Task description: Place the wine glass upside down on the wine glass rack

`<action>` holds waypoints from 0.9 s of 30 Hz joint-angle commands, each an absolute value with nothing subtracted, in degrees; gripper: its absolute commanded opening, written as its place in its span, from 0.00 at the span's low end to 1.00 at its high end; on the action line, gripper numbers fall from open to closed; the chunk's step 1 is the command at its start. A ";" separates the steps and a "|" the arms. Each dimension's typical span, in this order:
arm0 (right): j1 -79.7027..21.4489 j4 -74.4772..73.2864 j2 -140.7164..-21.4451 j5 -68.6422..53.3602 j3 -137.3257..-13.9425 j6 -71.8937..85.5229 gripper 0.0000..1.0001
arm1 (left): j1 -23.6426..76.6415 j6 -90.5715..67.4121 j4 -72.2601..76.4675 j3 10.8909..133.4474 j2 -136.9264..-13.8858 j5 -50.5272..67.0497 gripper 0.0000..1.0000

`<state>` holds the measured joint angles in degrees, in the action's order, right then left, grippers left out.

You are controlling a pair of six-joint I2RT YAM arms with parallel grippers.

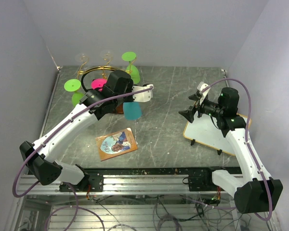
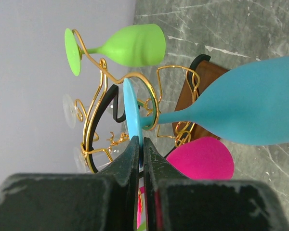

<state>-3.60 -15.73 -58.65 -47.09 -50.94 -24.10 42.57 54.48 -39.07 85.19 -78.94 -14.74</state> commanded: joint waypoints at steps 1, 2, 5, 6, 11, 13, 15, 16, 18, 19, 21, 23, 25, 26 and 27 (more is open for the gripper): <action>-3.29 -14.68 -58.91 -46.80 -50.08 -24.78 0.94 | 42.92 54.90 -40.37 84.59 -77.43 -13.45 0.12; -3.33 -14.68 -58.96 -46.76 -50.10 -24.78 0.94 | 42.90 54.93 -40.42 84.63 -77.37 -13.49 0.12; -3.34 -14.68 -59.07 -46.84 -50.10 -24.79 0.94 | 42.98 55.04 -40.90 84.72 -77.43 -13.40 0.13; -3.34 -14.68 -59.06 -46.85 -50.10 -24.79 0.94 | 42.90 55.16 -41.14 84.73 -77.43 -13.30 0.14; -3.32 -14.68 -59.06 -46.68 -50.05 -24.87 0.94 | 42.94 56.41 -42.61 84.49 -77.17 -12.02 0.17; -3.30 -14.68 -59.06 -46.68 -50.01 -24.95 0.94 | 42.94 56.55 -42.71 84.25 -76.98 -11.95 0.18; -3.33 -14.61 -59.04 -46.60 -50.01 -24.97 0.94 | 42.95 56.64 -42.84 84.04 -76.84 -11.96 0.19; -3.32 -14.59 -59.06 -46.55 -49.93 -24.96 0.94 | 42.90 56.72 -42.88 83.96 -76.78 -11.89 0.19; -3.29 -14.58 -58.98 -46.41 -49.86 -24.96 0.94 | 42.90 56.76 -42.98 83.70 -76.58 -11.64 0.20; -3.33 -14.51 -58.97 -46.41 -49.84 -25.02 0.94 | 42.95 56.72 -42.99 83.55 -76.41 -11.48 0.21; -3.28 -14.50 -59.02 -46.47 -49.78 -25.04 0.94 | 42.91 56.88 -43.04 83.34 -76.18 -11.30 0.22; -3.34 -14.43 -58.98 -46.35 -49.75 -25.05 0.94 | 42.95 57.24 -43.27 83.16 -75.91 -11.12 0.23; -3.34 -14.39 -58.97 -46.37 -49.69 -25.05 0.94 | 42.93 57.58 -43.53 82.98 -75.69 -11.07 0.24; -3.34 -14.41 -58.97 -46.37 -49.65 -25.12 0.94 | 42.97 57.76 -43.65 82.93 -75.60 -11.00 0.24; -3.34 -14.40 -58.91 -46.31 -49.66 -25.10 0.94 | 42.91 57.89 -43.67 82.82 -75.44 -10.99 0.25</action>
